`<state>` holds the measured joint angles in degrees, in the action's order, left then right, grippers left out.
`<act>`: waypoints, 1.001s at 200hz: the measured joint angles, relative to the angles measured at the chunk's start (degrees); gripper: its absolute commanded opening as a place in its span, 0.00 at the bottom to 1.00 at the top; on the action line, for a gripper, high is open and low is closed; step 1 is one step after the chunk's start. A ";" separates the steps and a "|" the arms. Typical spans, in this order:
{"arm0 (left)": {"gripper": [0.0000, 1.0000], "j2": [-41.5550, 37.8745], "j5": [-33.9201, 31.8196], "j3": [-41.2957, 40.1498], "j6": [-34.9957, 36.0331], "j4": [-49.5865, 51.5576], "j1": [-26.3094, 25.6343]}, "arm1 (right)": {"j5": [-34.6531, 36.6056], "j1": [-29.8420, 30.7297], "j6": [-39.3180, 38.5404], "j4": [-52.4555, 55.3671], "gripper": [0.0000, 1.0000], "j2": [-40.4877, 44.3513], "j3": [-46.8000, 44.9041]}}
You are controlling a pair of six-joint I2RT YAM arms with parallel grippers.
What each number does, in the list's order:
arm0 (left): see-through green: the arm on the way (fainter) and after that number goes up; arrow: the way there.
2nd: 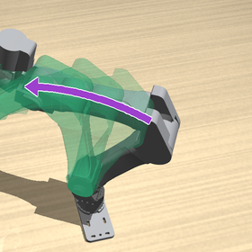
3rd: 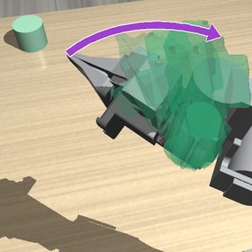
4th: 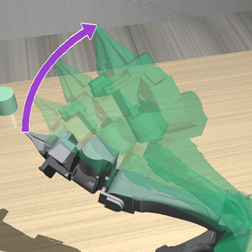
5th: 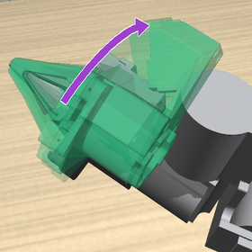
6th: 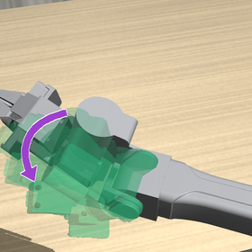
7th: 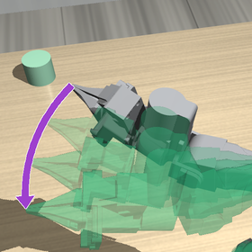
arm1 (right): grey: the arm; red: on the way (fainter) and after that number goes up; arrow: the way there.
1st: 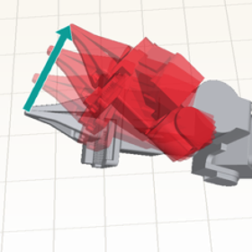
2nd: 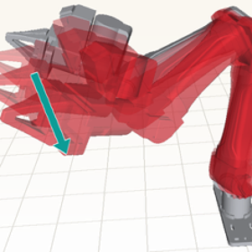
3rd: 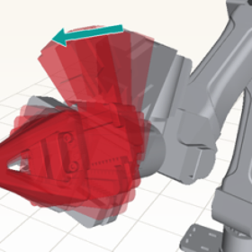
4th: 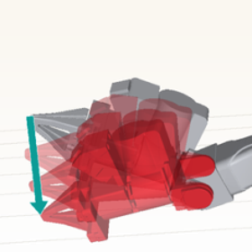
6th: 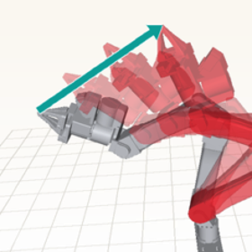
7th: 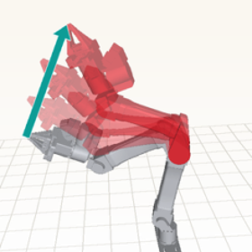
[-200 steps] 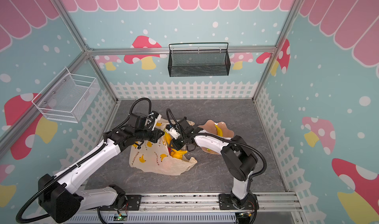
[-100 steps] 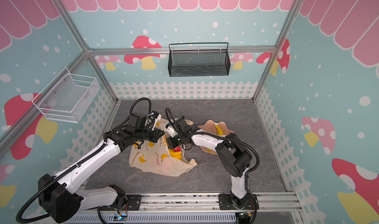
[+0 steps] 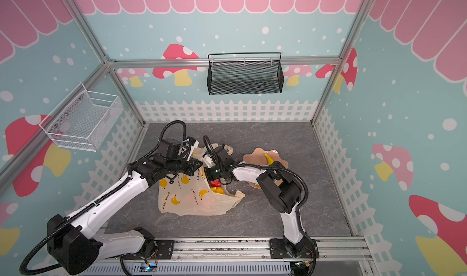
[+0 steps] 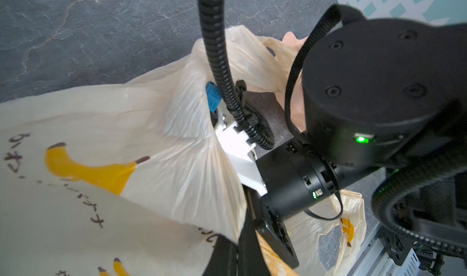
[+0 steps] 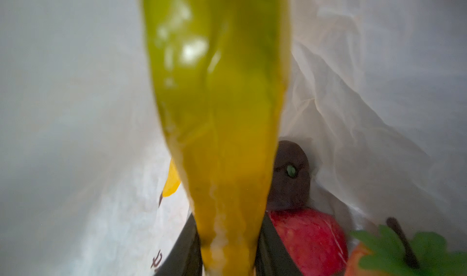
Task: Place the fruits into the plastic bag
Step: Place the fruit in the plastic bag.
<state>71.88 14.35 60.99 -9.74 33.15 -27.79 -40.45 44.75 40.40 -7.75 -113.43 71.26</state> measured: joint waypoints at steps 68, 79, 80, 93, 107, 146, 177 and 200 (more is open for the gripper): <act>0.00 0.00 -0.07 0.00 0.09 -0.42 0.00 | -4.63 2.14 7.15 -9.77 0.53 -1.42 -1.77; 0.00 0.00 -0.17 0.00 0.09 -0.46 0.00 | -5.99 2.25 7.58 -10.54 0.61 -2.03 -1.75; 0.00 0.00 -0.17 0.00 0.09 -0.44 0.00 | -6.10 2.25 7.54 -10.64 0.62 -2.08 -1.75; 0.00 0.02 -0.24 0.00 0.09 -0.46 0.00 | -8.17 2.27 8.13 -11.43 0.68 -3.15 -1.51; 0.00 0.02 -0.24 0.00 0.11 -0.44 0.00 | -10.36 2.34 8.74 -12.02 0.73 -4.55 -1.11; 0.00 0.04 -0.48 0.00 0.11 -0.44 0.00 | -13.84 2.47 9.53 -11.87 0.83 -5.44 -0.94; 0.00 0.24 -0.85 0.00 0.11 -0.44 0.00 | -14.88 2.45 9.53 -10.75 0.86 -5.31 -0.90; 0.00 0.24 -1.18 0.00 0.11 -0.39 0.00 | -14.43 2.12 8.87 -7.93 0.89 -4.28 -0.90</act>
<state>72.12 13.17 60.99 -9.63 32.75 -27.79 -54.87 46.87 49.28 -15.68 -117.71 70.37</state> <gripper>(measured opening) 0.048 0.874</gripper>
